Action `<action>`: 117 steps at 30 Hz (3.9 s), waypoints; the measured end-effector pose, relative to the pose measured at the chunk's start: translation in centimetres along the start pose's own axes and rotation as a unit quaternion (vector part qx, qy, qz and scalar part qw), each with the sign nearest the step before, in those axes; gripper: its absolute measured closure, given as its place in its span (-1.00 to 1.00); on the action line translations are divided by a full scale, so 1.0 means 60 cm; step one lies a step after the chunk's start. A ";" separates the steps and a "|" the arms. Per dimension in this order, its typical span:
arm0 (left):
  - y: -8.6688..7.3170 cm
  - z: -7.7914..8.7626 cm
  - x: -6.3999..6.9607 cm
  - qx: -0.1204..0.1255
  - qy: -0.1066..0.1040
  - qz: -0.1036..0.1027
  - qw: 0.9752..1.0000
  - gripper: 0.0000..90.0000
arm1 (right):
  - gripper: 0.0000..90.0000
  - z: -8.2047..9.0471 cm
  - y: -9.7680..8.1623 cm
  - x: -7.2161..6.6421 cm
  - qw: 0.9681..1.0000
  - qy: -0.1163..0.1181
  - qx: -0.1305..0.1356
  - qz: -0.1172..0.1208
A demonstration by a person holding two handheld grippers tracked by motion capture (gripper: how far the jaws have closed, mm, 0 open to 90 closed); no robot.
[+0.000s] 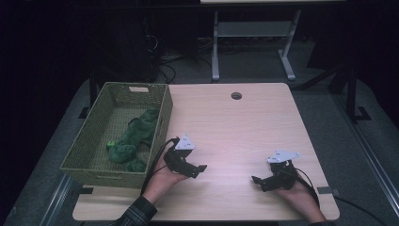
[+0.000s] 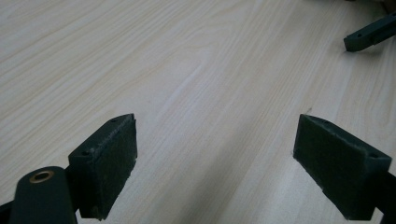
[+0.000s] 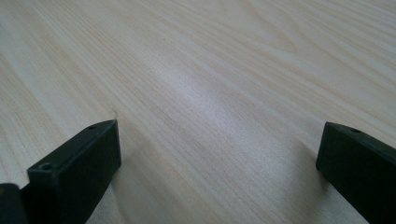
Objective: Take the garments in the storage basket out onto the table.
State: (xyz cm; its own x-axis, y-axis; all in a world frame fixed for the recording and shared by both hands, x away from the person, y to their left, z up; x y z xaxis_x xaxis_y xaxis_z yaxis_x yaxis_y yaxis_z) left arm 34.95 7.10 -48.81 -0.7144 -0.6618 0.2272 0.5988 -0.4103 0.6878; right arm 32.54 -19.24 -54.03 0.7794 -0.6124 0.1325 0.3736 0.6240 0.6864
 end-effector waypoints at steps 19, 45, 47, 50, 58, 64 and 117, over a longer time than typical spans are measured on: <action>0.022 0.022 0.011 0.000 -0.016 -0.007 1.000 -0.70 | -1.00 0.000 0.000 0.000 1.000 0.000 0.001 0.000; 0.070 0.066 0.018 0.017 -0.040 -0.021 0.999 -0.70 | -1.00 0.000 0.000 0.000 1.000 0.000 0.001 0.000; 0.074 0.071 0.016 0.019 -0.041 -0.020 0.999 -0.69 | -1.00 0.000 0.000 0.000 1.000 0.000 0.001 0.000; 0.079 0.077 0.012 0.016 -0.041 -0.021 0.999 -0.69 | -1.00 0.000 0.000 0.000 1.000 0.000 0.001 0.000; 0.094 0.095 0.001 0.017 -0.040 -0.019 0.999 -0.69 | -1.00 0.000 0.000 0.000 1.000 0.000 0.001 0.000; 0.107 0.109 -0.013 0.019 -0.039 -0.019 0.999 -0.70 | -1.00 0.000 0.000 0.000 1.000 0.000 0.001 0.000; 0.070 0.236 -0.194 0.030 0.046 0.046 0.997 -0.46 | -1.00 0.002 -0.002 0.002 1.000 -0.007 0.000 -0.004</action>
State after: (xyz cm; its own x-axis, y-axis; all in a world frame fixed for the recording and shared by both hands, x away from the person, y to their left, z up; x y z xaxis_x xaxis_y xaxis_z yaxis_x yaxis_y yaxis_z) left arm 40.63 21.96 -38.80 -0.6203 -0.7503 0.2287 0.6355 -0.3098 0.7072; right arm 32.55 -19.46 -54.03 0.7696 -0.6237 0.1370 0.3792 0.6190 0.6878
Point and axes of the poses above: each handheld gripper's, and its own axes: z roughly backward along the jaws, y roughly out of its top, x roughly to its right, the point moved 8 cm from there along -z, roughly forward along the jaws, and after that the axes turned 14 degrees about z, right-handed, at the moved point
